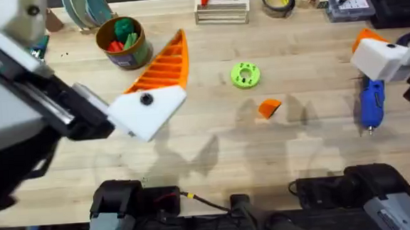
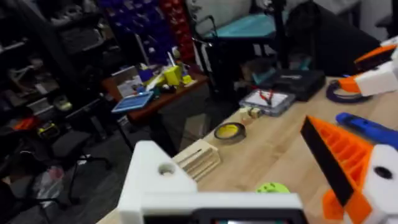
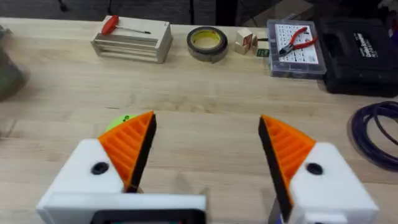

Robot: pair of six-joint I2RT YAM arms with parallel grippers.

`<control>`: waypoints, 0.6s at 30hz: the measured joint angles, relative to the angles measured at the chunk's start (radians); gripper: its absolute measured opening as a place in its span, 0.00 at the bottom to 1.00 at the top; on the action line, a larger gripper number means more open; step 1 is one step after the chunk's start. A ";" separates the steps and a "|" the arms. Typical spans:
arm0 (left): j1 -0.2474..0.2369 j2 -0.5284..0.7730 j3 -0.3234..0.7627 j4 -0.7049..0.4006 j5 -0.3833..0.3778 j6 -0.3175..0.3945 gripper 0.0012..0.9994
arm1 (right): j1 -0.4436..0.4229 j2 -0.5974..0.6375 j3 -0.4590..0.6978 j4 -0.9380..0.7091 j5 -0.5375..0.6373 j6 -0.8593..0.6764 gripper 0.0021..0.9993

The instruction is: Pick up the gripper from the table and insert it into the empty holder that is missing its gripper. Then pick up a screw, insert it into the mounting hole, and use the screwdriver to tighten it. Finally, clean up the table by picking up the vegetable and placing it into the bucket.

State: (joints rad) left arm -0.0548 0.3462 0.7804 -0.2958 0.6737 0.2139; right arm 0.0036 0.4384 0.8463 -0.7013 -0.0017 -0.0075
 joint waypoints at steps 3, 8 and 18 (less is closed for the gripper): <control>-0.033 -0.055 -0.117 0.135 -0.061 -0.044 1.00 | 0.000 0.000 0.000 0.000 0.000 0.000 0.99; -0.086 -0.122 -0.326 0.372 -0.117 -0.078 1.00 | 0.000 0.000 0.000 0.000 0.000 0.000 0.99; -0.203 -0.210 -0.651 0.651 -0.244 -0.150 1.00 | 0.000 0.000 0.000 0.000 0.000 0.000 0.99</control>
State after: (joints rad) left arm -0.2576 0.1364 0.1295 0.3550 0.4299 0.0638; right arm 0.0036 0.4384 0.8463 -0.7013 -0.0017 -0.0076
